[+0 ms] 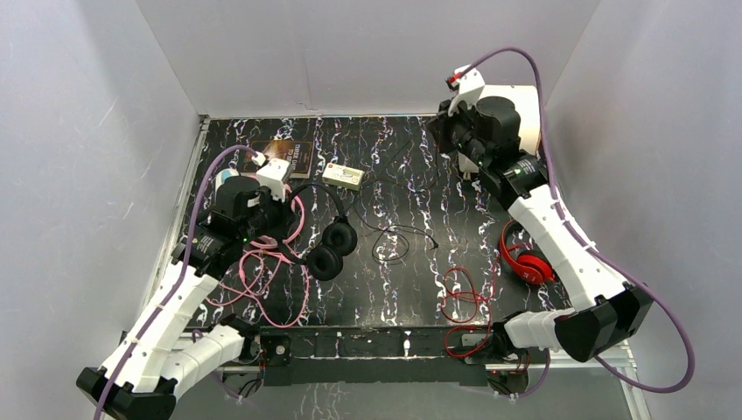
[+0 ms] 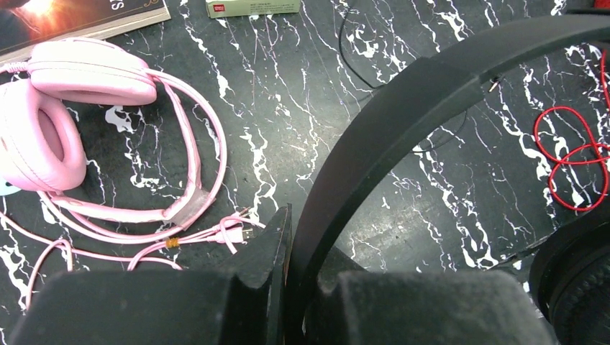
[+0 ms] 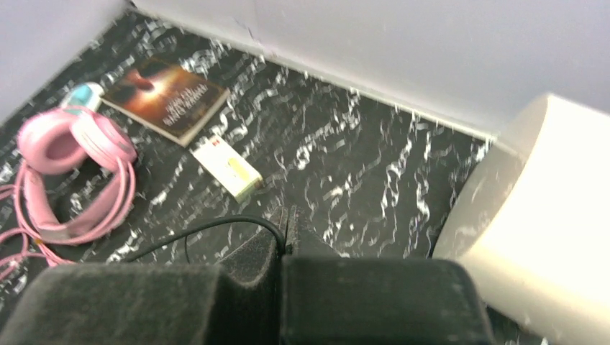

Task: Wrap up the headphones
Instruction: Wrap the headphones cable around the headphones.

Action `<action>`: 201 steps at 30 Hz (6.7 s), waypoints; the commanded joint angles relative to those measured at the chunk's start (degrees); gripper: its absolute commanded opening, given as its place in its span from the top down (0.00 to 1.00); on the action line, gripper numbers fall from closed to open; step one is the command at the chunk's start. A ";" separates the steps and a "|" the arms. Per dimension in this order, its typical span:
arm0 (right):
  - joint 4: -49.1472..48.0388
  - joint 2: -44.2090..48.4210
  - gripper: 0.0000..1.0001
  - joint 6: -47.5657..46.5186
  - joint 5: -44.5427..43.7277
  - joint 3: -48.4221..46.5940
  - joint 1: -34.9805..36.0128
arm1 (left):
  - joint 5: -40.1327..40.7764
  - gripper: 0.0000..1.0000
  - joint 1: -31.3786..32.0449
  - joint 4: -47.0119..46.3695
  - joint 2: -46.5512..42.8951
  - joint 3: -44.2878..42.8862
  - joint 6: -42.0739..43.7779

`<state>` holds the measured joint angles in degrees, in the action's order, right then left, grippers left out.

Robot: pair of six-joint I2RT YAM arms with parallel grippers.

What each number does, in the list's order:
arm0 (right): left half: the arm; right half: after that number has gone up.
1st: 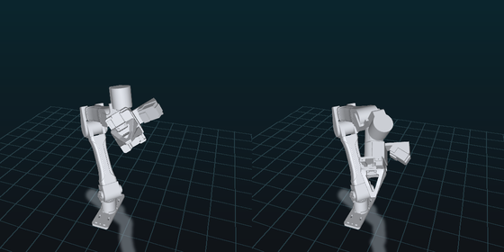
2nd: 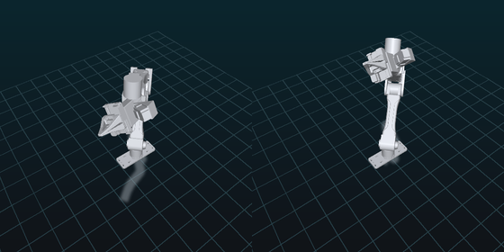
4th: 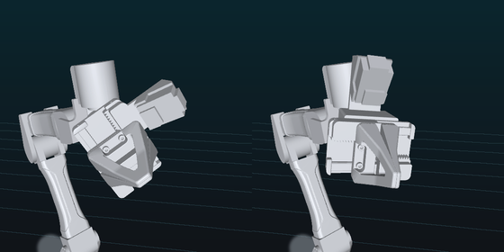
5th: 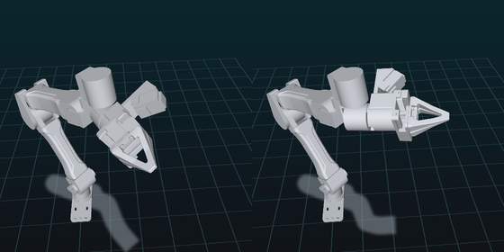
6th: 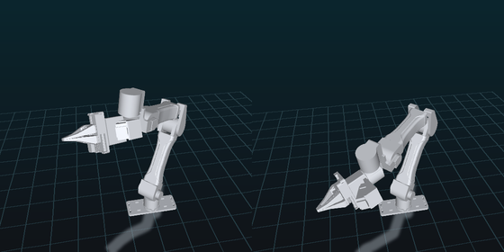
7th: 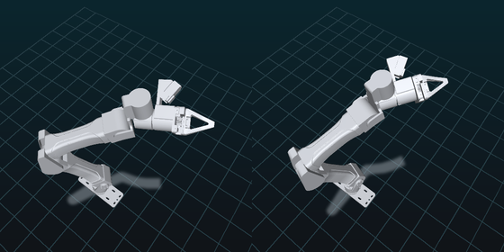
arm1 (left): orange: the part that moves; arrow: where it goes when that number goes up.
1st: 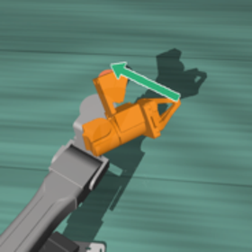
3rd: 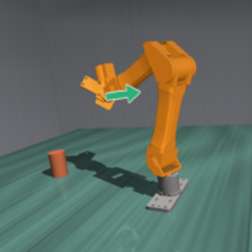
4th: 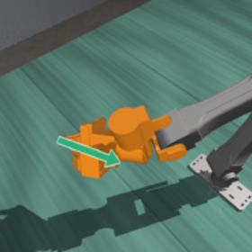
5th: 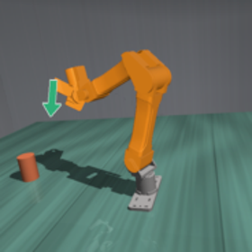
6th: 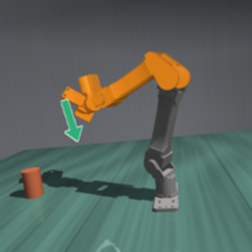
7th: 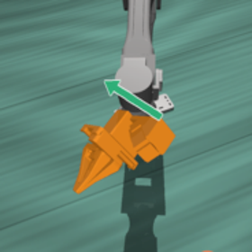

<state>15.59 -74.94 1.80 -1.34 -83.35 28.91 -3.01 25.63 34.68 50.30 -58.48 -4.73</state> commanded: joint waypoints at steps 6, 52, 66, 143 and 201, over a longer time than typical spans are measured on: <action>-14.56 -2.06 1.00 5.37 28.68 17.76 -2.82 | -3.13 1.00 0.04 -4.37 0.32 -7.78 -19.39; 21.58 -6.58 0.85 -8.96 -0.73 -9.38 29.30 | 34.72 1.00 8.77 -12.14 16.37 -4.76 -5.55; 3.72 -5.95 0.81 -16.47 3.99 -1.33 15.80 | 17.23 1.00 9.70 -1.63 6.86 -7.10 -11.22; -37.78 -11.26 1.00 17.49 10.45 39.88 35.47 | 69.86 1.00 8.80 -55.03 22.55 -28.18 -8.17; 18.06 9.05 1.00 0.46 26.10 -1.33 39.47 | 60.13 1.00 0.70 -19.61 40.62 -29.92 -29.38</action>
<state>32.69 -65.28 2.22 22.41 -77.19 67.96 47.64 26.70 20.84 90.67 -88.62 -42.89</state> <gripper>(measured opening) 0.011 0.050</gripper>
